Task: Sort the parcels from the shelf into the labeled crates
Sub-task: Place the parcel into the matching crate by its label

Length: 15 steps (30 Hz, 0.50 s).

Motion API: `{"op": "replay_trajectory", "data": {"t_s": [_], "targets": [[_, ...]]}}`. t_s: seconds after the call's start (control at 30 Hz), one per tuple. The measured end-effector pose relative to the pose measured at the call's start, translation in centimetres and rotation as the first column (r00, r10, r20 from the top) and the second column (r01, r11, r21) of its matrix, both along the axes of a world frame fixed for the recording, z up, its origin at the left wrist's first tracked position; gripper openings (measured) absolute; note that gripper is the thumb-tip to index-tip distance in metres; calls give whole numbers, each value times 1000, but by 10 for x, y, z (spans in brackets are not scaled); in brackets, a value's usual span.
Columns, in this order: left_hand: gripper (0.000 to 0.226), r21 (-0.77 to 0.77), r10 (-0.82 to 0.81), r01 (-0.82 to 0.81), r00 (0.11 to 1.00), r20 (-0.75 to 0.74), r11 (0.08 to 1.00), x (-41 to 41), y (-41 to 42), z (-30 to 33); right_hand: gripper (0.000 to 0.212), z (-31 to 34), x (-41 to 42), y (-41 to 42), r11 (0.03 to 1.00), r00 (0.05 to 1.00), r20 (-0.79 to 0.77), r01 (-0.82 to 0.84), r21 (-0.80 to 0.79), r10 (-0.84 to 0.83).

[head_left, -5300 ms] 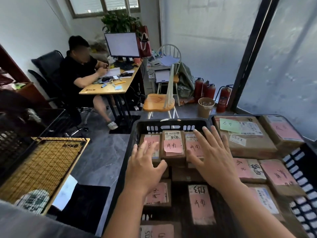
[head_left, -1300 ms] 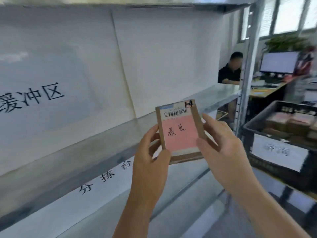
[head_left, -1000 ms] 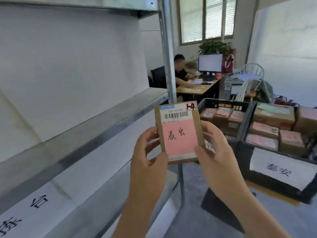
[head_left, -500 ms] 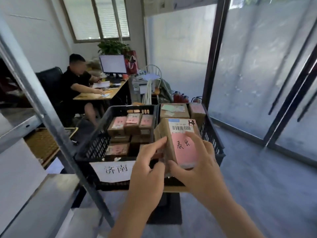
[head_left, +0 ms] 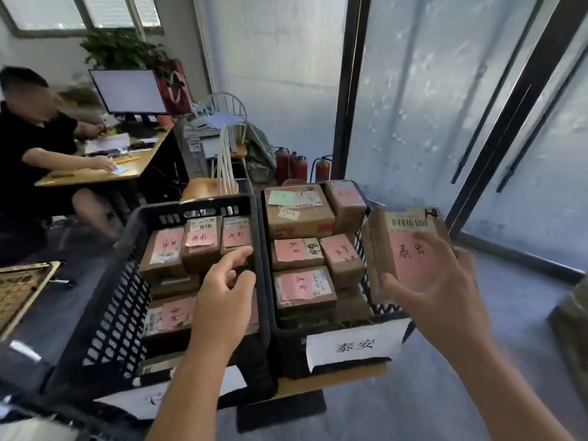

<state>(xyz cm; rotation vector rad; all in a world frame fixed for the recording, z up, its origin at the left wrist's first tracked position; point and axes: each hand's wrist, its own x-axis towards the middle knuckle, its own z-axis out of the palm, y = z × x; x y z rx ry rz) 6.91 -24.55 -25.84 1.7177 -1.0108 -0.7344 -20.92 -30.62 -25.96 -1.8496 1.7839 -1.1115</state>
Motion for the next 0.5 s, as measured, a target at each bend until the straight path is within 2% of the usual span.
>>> {"op": "replay_trajectory", "data": {"t_s": [0.17,0.27,0.37,0.5], "targets": [[42,73,29,-30,999,12,997,11,-55,-17,80,-30,24,-59,988,991,-14,-130,86,131],[40,97,73,-74,997,11,993,20,-87,-24,88,-42,31,-98,916,919,-100,-361,174,381],[38,110,140,-141,990,11,984,23,-118,-23,94,-51,43,-130,730,692,-241,-609,311,681],[37,104,219,-218,976,-4,970,28,-154,-22,94,-64,68,-163,452,350,-292,-764,462,890]]}}
